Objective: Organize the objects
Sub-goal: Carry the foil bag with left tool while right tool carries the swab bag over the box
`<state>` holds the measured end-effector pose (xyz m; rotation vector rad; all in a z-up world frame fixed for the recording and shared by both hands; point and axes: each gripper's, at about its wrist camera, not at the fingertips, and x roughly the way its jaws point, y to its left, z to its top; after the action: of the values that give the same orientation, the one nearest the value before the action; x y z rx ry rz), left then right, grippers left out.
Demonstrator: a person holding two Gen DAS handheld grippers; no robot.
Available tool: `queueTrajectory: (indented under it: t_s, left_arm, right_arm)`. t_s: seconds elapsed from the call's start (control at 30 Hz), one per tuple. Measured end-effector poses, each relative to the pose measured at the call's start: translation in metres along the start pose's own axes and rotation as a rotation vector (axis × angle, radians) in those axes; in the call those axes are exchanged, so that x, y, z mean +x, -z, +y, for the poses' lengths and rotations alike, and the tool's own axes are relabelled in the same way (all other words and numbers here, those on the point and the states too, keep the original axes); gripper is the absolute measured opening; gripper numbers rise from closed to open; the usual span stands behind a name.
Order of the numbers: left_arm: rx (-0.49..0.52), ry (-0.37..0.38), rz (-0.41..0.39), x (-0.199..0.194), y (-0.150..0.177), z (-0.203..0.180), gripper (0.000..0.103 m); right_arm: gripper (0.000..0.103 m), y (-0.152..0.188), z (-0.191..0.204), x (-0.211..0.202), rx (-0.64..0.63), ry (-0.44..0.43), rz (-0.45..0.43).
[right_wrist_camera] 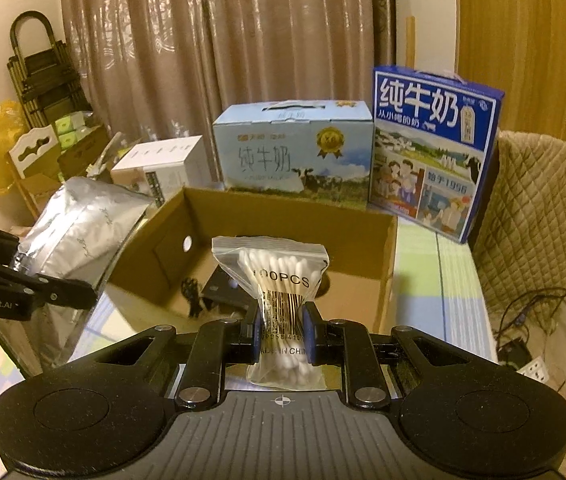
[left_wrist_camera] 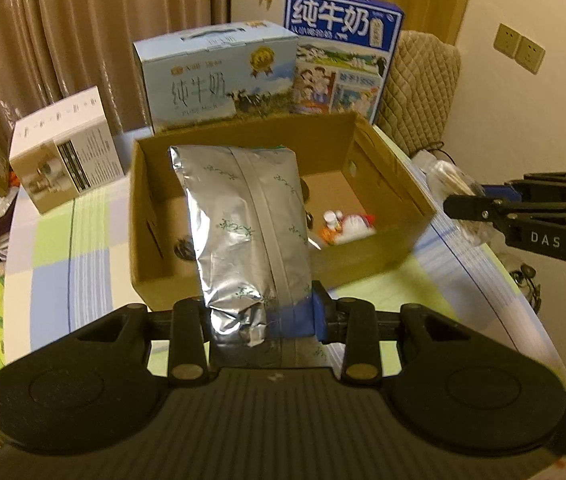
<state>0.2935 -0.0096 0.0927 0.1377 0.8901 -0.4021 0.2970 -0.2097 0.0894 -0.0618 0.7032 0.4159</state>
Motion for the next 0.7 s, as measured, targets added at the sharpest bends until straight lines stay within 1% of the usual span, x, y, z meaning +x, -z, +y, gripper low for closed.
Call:
queueTrajectory:
  t_s: [0.3, 0.5, 0.7]
  left_arm:
    - [-0.012, -0.015, -0.01, 0.022, -0.036, 0.015, 0.031]
    - [-0.015, -0.022, -0.013, 0.035, -0.052, 0.022, 0.031]
    - [-0.029, -0.025, -0.016, 0.045, -0.06, 0.027, 0.031]
  right_arm:
    - [0.017, -0.031, -0.008, 0.023, 0.013, 0.003, 0.001]
    - [0.017, -0.041, -0.01, 0.035, 0.017, 0.002, 0.002]
    - [0.017, -0.045, -0.014, 0.044, 0.018, 0.004, 0.004]
